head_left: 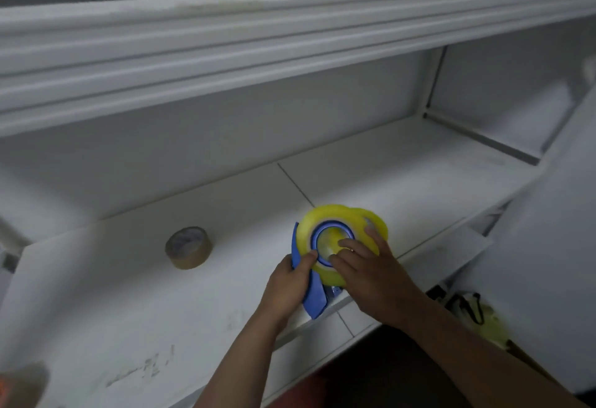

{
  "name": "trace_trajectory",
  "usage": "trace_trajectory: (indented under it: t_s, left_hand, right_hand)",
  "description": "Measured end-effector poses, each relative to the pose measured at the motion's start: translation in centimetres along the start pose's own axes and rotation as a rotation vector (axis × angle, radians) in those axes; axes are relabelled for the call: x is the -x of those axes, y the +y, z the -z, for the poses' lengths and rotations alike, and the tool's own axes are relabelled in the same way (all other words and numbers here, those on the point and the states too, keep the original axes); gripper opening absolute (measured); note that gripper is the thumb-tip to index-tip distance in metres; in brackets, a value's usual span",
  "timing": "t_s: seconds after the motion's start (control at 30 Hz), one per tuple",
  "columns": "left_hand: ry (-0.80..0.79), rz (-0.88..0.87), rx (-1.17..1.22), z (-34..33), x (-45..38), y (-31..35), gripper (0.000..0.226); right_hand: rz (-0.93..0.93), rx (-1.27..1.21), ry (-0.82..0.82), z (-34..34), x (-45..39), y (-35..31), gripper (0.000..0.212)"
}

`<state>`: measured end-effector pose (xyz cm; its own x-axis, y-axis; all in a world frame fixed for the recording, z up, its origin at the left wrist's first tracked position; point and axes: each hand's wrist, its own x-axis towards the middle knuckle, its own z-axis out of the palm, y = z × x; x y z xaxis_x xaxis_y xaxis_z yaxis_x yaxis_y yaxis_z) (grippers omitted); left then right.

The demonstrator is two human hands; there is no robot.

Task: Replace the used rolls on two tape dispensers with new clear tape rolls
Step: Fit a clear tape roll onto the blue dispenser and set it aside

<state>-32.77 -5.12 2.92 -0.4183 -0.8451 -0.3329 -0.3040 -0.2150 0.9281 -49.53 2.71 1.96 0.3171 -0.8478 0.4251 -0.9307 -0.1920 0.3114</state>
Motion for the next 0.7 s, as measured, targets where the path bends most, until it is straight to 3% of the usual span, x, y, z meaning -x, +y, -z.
trace_trajectory:
  t_s: [0.2,0.37,0.47,0.7]
  left_hand:
    - [-0.060,0.037,0.002,-9.6,-0.6,3.3,0.039]
    - [-0.165,0.091,-0.065,-19.8,-0.6,5.5,0.017]
    - [-0.181,0.133,-0.128,-25.2,-0.9,6.0,0.028]
    - [-0.243,0.109,-0.237,-34.9,-1.2,8.4,0.022]
  right_hand:
    - [-0.130,-0.012,0.015,1.3,6.5,6.7,0.041]
    - [-0.196,-0.038,-0.030,2.6,14.2,13.2,0.053]
    - [-0.256,-0.094,-0.062,2.2,18.4,16.4,0.062]
    - [-0.433,-0.204,-0.141,1.8,25.6,22.6,0.045]
